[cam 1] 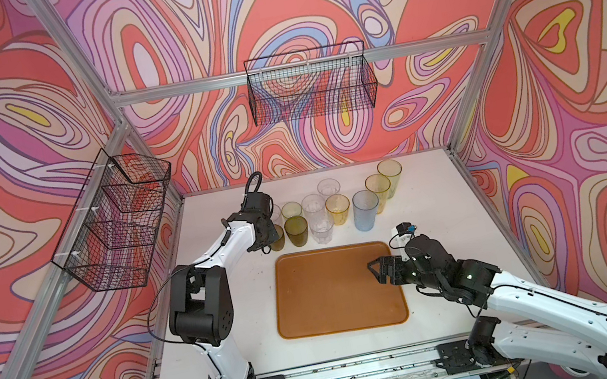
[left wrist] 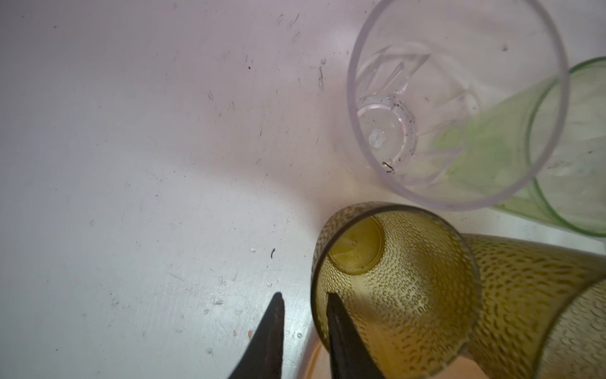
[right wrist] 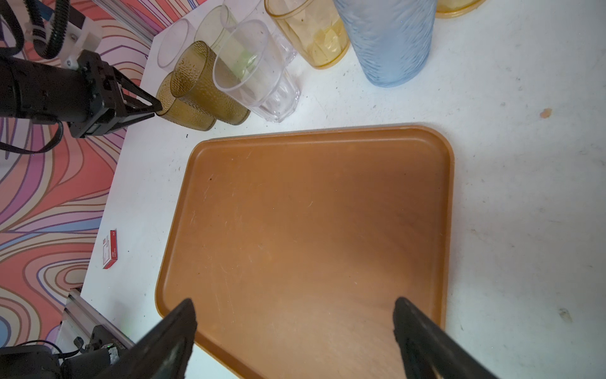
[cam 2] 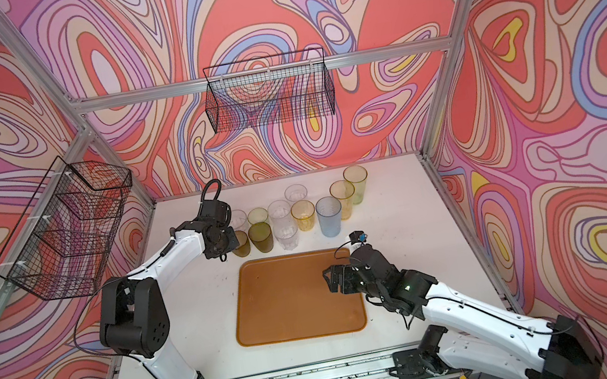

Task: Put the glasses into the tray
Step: 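Lower the left gripper onto the olive glass rim and close on it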

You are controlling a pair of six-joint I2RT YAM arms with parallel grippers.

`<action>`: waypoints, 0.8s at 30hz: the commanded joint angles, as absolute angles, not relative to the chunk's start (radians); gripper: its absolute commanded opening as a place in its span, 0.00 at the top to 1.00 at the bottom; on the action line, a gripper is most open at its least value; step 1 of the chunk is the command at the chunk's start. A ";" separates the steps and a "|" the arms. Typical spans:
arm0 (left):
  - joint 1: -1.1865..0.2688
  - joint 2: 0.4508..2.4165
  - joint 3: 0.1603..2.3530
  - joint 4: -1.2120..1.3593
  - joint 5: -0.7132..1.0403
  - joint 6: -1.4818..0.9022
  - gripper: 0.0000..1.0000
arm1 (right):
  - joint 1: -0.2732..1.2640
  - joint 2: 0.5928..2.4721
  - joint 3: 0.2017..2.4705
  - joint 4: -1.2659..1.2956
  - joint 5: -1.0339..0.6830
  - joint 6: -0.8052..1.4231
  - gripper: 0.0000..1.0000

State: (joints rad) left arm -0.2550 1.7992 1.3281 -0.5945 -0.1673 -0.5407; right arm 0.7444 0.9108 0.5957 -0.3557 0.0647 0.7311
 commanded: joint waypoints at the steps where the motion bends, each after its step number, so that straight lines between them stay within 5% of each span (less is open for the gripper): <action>1: -0.249 1.821 1.352 -0.622 -0.200 -0.520 0.75 | 0.739 0.907 0.589 -0.365 0.082 0.741 0.04; 24: -0.248 1.840 1.348 -0.640 -0.199 -0.493 0.96 | 0.739 0.959 0.608 -0.341 0.068 0.753 0.03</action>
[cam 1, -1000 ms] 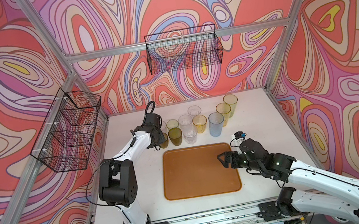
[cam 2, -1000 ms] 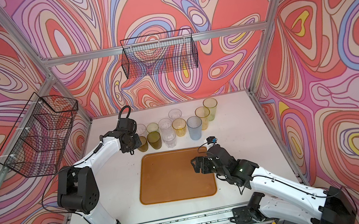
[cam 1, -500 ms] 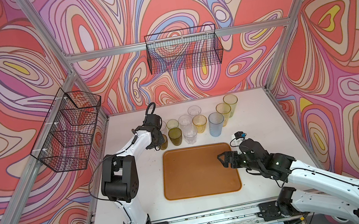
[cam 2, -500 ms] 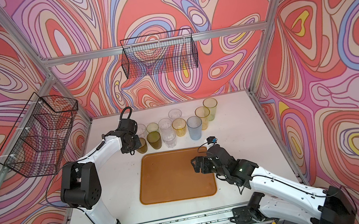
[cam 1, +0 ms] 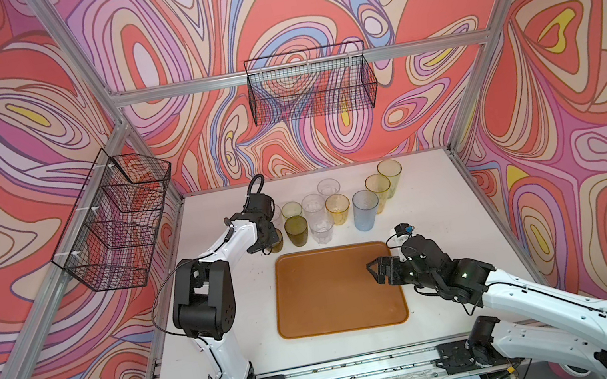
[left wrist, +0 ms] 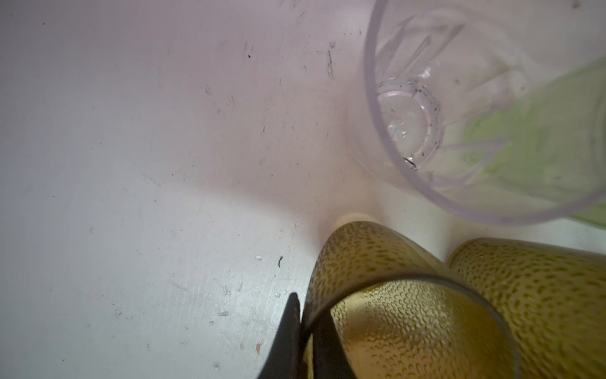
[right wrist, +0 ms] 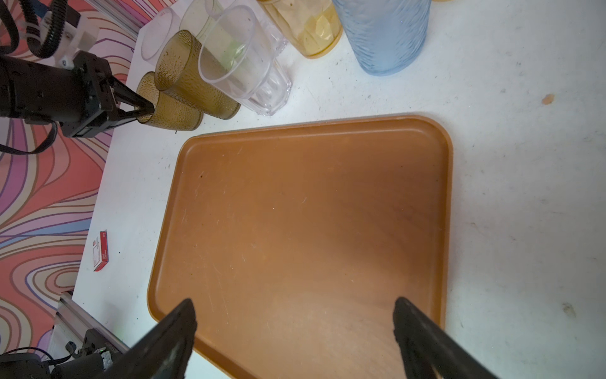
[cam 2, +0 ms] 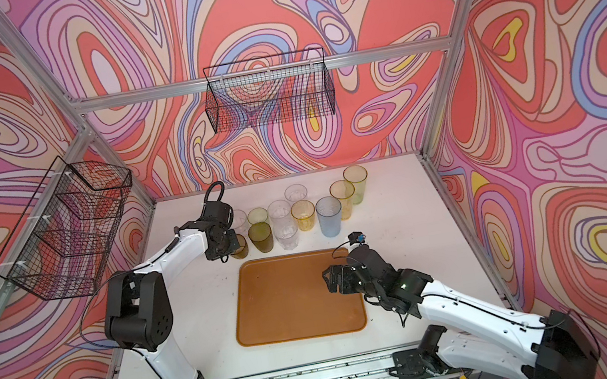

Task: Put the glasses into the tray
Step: 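Lower the left gripper onto the olive glass rim and close on it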

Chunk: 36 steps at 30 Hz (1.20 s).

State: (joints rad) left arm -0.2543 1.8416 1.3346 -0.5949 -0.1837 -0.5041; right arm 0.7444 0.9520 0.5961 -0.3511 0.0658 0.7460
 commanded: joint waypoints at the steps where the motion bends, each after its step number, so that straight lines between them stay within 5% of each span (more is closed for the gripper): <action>1: -0.248 1.838 1.348 -0.642 -0.198 -0.491 0.96 | 0.739 0.961 0.608 -0.339 0.068 0.755 0.04; 36: -0.261 1.395 1.056 -0.707 -0.108 -0.530 1.00 | 0.739 0.985 0.621 -0.233 0.063 0.743 0.04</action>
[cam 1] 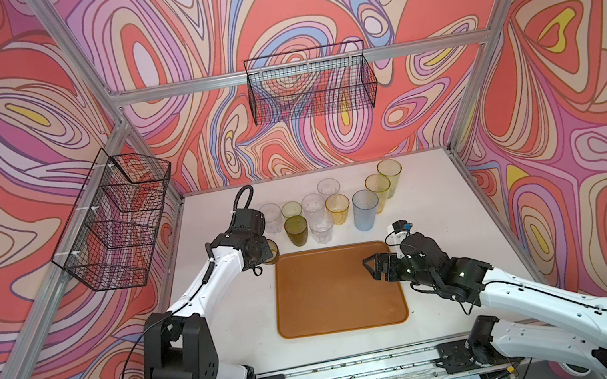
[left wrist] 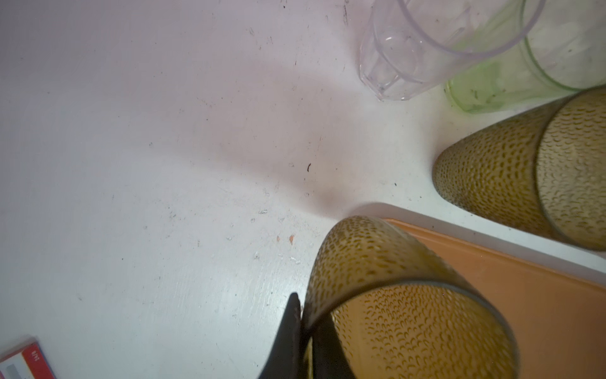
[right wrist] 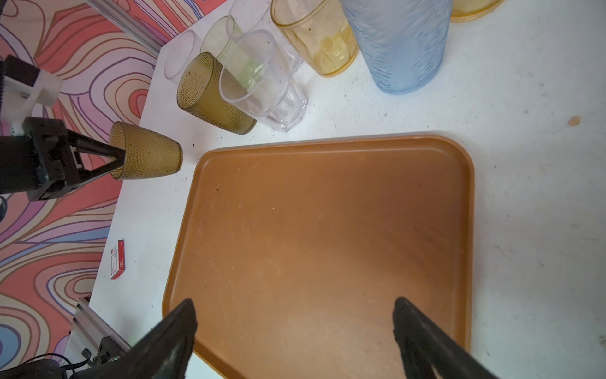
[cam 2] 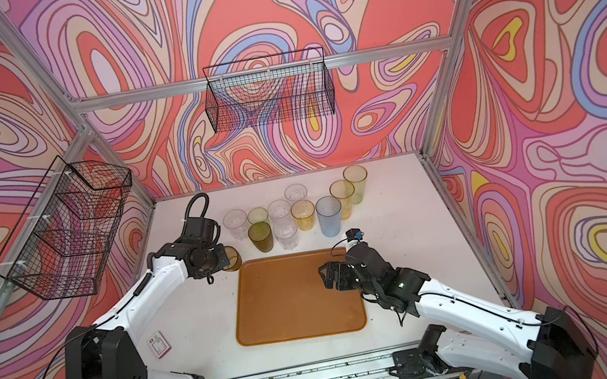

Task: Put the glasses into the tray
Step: 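Lower the left gripper onto the olive glass rim and close on it, then carry the olive glass with the left gripper over the tray's near corner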

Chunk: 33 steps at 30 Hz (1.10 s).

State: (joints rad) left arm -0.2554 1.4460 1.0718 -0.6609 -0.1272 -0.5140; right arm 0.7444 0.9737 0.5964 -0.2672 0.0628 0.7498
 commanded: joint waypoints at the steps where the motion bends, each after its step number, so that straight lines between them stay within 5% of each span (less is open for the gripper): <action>1: -0.274 1.381 1.055 -0.729 -0.127 -0.528 1.00 | 0.739 0.988 0.621 -0.228 0.061 0.747 0.04; 6: -0.380 1.313 1.058 -0.871 -0.262 -0.542 1.00 | 0.739 1.000 0.615 -0.191 0.044 0.773 0.04; 33: -0.598 1.056 0.816 -1.007 -0.149 -0.717 1.00 | 0.739 1.189 0.701 -0.159 -0.030 0.777 0.05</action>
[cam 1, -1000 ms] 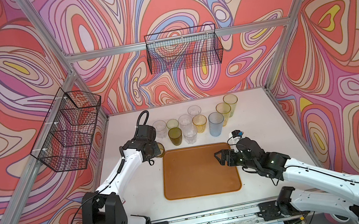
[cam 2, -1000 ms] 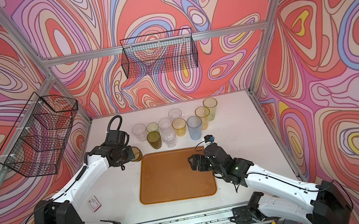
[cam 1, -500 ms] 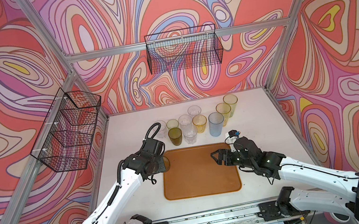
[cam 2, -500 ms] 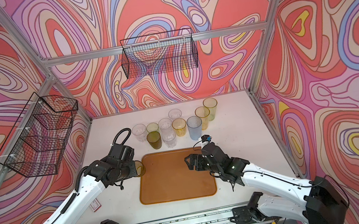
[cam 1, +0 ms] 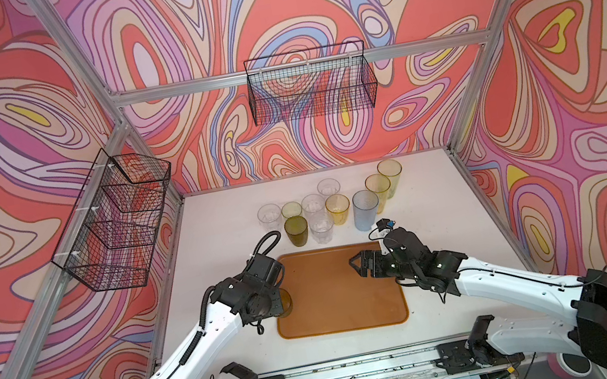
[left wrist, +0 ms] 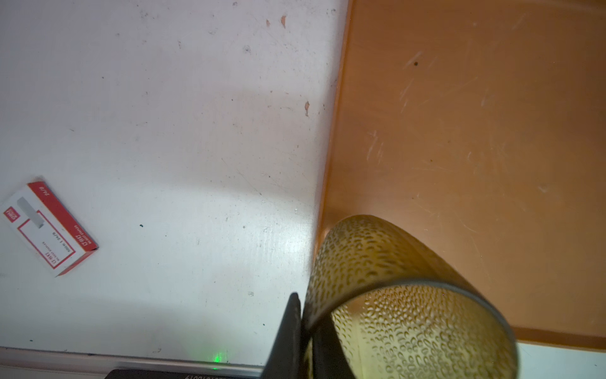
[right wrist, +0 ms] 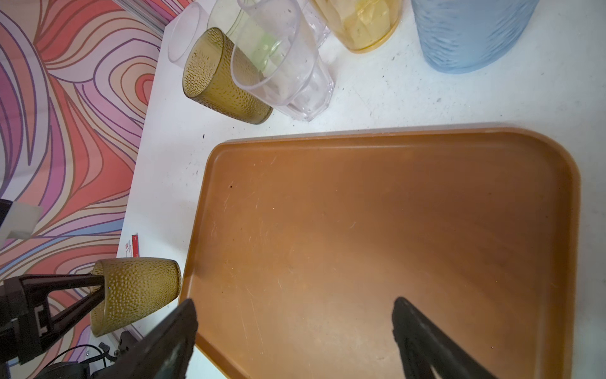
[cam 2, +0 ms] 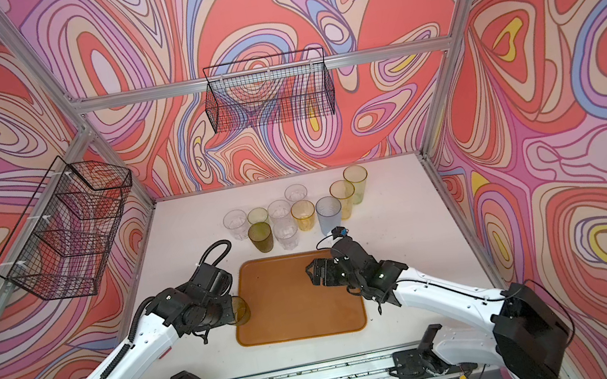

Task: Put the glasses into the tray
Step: 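Carry the olive glass with the left gripper over the tray's near corner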

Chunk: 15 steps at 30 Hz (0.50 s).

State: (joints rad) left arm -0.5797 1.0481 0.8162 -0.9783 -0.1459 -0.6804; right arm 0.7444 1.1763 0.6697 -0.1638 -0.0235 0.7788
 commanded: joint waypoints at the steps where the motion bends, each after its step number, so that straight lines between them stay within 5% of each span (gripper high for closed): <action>1: -0.604 1.061 0.813 -1.006 -0.147 -0.721 1.00 | 0.739 1.193 0.704 -0.161 -0.029 0.776 0.05; 15: -0.667 1.085 0.750 -0.984 -0.135 -0.772 1.00 | 0.739 1.254 0.740 -0.167 -0.032 0.766 0.05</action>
State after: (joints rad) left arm -0.6617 1.0779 0.7616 -0.9760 -0.1299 -0.7448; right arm 0.7444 1.2362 0.7177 -0.1650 -0.0250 0.7773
